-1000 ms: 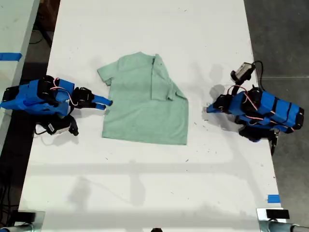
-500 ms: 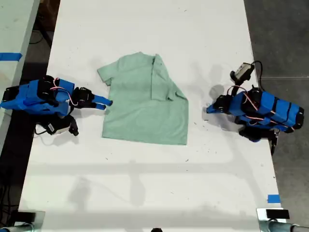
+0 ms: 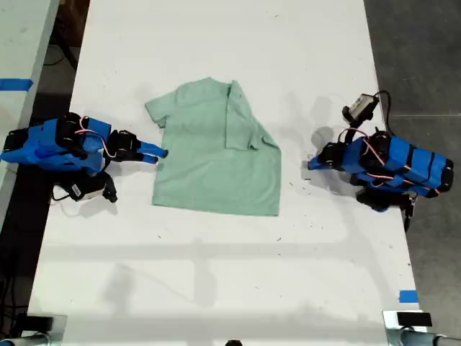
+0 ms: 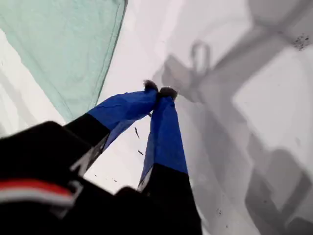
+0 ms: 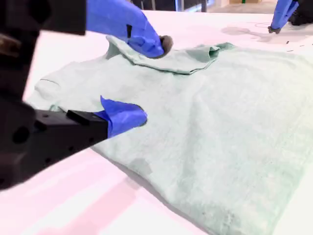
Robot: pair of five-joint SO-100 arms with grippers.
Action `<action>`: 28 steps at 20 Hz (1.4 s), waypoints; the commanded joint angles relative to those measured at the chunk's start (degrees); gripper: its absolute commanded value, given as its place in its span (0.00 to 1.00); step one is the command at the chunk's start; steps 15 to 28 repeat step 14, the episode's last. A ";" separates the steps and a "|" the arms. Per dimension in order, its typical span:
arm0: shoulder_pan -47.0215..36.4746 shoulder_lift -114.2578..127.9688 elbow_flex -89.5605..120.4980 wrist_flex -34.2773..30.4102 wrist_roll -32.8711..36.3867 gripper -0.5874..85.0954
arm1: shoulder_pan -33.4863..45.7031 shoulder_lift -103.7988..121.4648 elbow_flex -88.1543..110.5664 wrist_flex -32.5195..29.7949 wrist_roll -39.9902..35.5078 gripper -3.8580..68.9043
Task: Fold t shirt
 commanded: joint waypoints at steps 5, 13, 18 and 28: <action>-1.05 0.44 0.53 -0.62 -1.14 0.22 | -0.53 0.62 2.11 0.09 0.35 0.08; -1.05 0.44 0.53 -0.62 -1.14 0.22 | -0.97 0.62 2.11 0.09 0.44 0.08; -1.05 0.44 0.53 -0.62 -1.14 0.22 | -0.97 0.62 2.11 0.09 0.44 0.08; -1.05 0.44 0.53 -0.62 -1.14 0.22 | -0.97 0.62 2.11 0.09 0.44 0.08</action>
